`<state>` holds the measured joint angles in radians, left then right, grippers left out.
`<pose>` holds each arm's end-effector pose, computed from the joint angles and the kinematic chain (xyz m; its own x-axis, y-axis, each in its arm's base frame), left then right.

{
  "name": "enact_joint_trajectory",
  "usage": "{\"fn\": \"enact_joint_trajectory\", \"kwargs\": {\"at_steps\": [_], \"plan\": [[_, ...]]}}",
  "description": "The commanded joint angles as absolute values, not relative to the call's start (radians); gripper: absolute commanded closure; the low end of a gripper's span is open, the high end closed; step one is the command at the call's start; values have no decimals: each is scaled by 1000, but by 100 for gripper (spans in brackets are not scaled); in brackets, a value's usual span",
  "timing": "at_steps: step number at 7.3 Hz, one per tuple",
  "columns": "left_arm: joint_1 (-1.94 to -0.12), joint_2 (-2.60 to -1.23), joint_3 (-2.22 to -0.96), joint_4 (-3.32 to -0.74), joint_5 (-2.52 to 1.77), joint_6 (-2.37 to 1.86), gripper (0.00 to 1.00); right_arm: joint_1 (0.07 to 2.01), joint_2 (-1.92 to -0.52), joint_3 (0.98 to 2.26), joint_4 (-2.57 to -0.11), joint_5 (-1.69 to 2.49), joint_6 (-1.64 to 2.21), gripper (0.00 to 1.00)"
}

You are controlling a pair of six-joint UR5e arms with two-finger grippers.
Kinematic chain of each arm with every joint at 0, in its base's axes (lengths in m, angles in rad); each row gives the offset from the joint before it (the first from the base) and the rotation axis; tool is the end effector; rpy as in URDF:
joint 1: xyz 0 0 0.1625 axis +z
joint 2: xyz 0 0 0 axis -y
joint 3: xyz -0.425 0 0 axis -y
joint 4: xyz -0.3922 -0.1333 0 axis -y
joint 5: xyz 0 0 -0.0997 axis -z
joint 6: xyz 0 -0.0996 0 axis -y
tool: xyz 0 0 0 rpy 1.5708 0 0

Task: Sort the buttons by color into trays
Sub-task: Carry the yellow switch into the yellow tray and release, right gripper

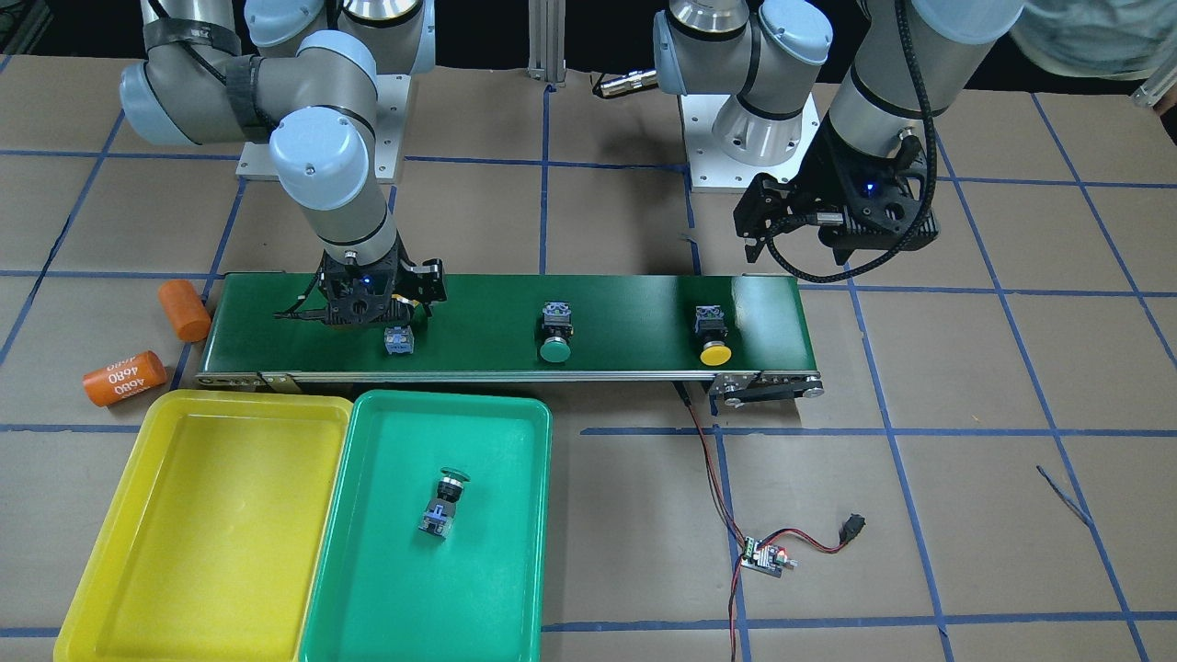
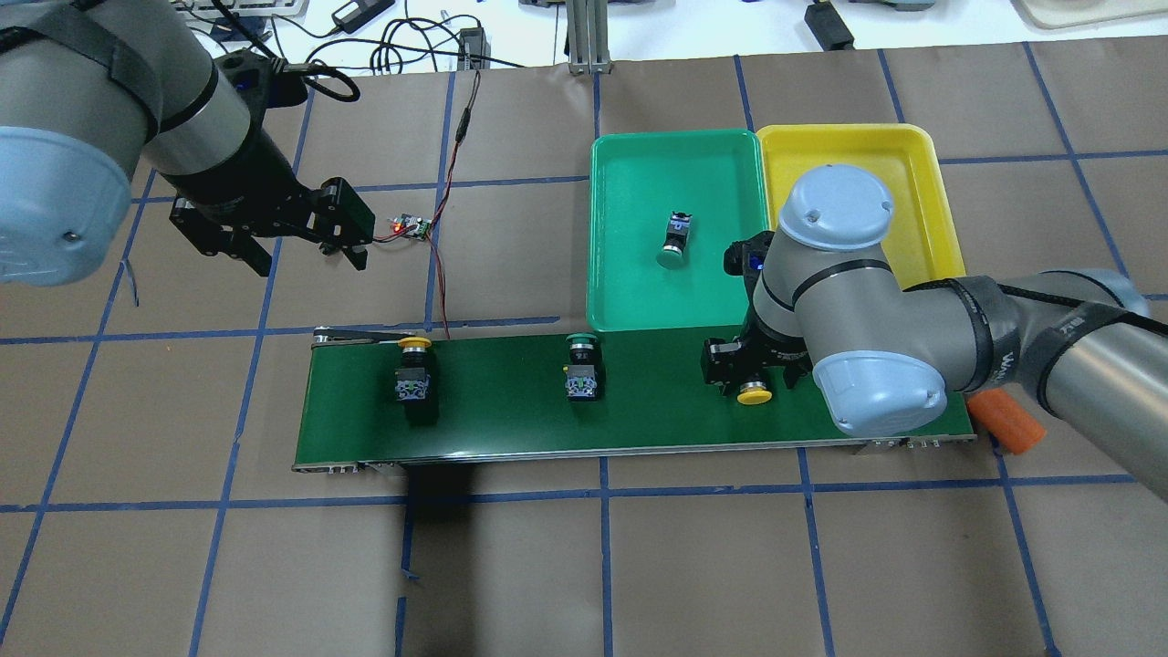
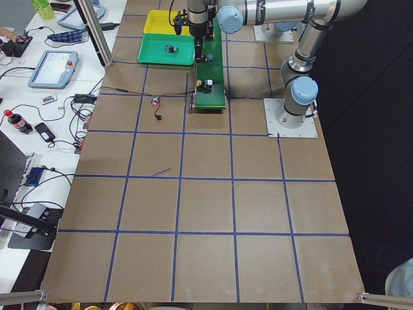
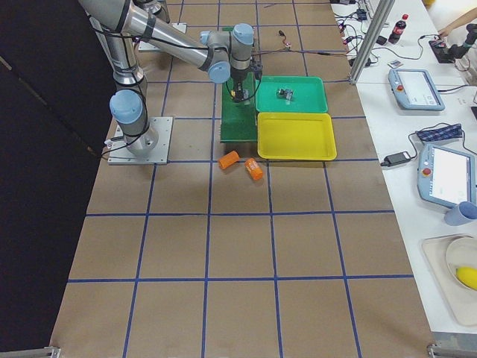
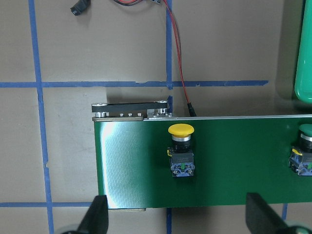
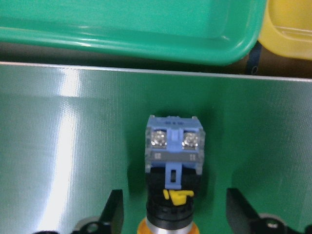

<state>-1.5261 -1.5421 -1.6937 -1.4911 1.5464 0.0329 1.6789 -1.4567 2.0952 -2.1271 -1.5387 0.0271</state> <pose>-0.1143 -0.4821 0.4494 -0.9996 -0.0121 0.0249 -0.0118 0.9998 0.0137 0.1847 -0.4371 0.2436 -0.9965 -0.0783 -0.0297 -0.0806 0.9933 0.0829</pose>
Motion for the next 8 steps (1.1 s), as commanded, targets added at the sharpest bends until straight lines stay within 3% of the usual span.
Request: {"fn": "enact_joint_trajectory", "kwargs": {"at_steps": [1,2,3,5,8], "plan": [[-1526,-1542,-1694,-1489,1546,34,0,1672,-1454,2091,-2129,-1542,21,79],[-1526,-1542,-1694,-1489,1545,35,0,1664,-1454,2083,-2129,-1545,25,89],[-1526,-1542,-1692,-1488,1545,29,0,1642,-1454,2069,-2128,-1539,22,93],[-1526,-1542,-1694,-1476,1545,25,0,1559,-1416,1986,-2131,-1546,-115,93],[-1526,-1540,-1695,-1474,1539,20,0,1393,-1200,1730,-2112,-1552,-297,90]]}}
